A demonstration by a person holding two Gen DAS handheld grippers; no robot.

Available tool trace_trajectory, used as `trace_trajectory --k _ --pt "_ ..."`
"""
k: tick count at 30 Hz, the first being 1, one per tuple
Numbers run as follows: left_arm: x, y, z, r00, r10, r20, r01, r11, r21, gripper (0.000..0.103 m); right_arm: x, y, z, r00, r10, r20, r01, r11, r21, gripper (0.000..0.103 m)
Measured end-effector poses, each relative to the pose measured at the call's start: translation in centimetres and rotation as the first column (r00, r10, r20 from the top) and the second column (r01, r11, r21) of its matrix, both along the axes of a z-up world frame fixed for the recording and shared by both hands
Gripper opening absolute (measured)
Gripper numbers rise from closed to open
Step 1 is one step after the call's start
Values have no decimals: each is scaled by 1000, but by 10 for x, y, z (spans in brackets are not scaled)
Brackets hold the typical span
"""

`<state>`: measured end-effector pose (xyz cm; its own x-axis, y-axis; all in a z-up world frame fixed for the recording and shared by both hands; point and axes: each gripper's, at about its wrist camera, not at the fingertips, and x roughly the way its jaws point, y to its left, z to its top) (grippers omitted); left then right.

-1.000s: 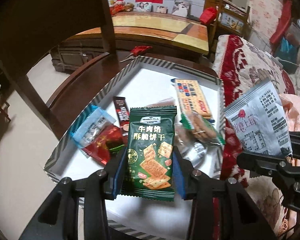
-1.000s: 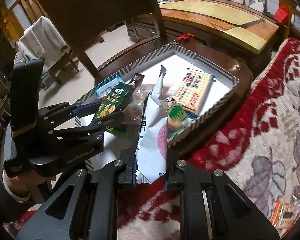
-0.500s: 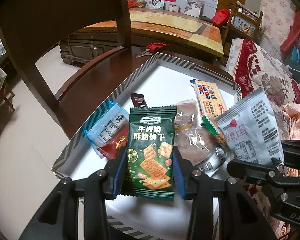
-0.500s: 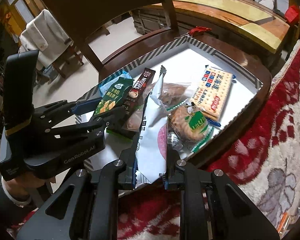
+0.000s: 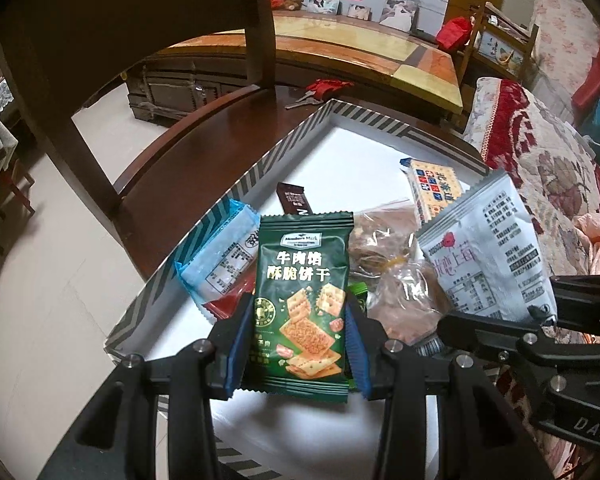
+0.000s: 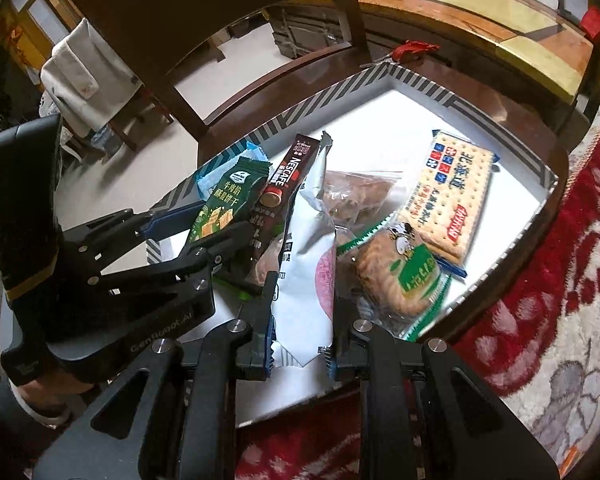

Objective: Organize snacks
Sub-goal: 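Open both grippers to drop the packets into the tray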

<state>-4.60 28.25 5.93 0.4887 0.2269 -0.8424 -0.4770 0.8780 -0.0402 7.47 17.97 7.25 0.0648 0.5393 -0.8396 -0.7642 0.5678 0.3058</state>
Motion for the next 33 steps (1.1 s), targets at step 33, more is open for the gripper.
trace_trajectory --k 33 --pt "10 0 -4 999 24 -30 -23 999 30 49 12 -4 5 998 -55 8 55 998 -7 23"
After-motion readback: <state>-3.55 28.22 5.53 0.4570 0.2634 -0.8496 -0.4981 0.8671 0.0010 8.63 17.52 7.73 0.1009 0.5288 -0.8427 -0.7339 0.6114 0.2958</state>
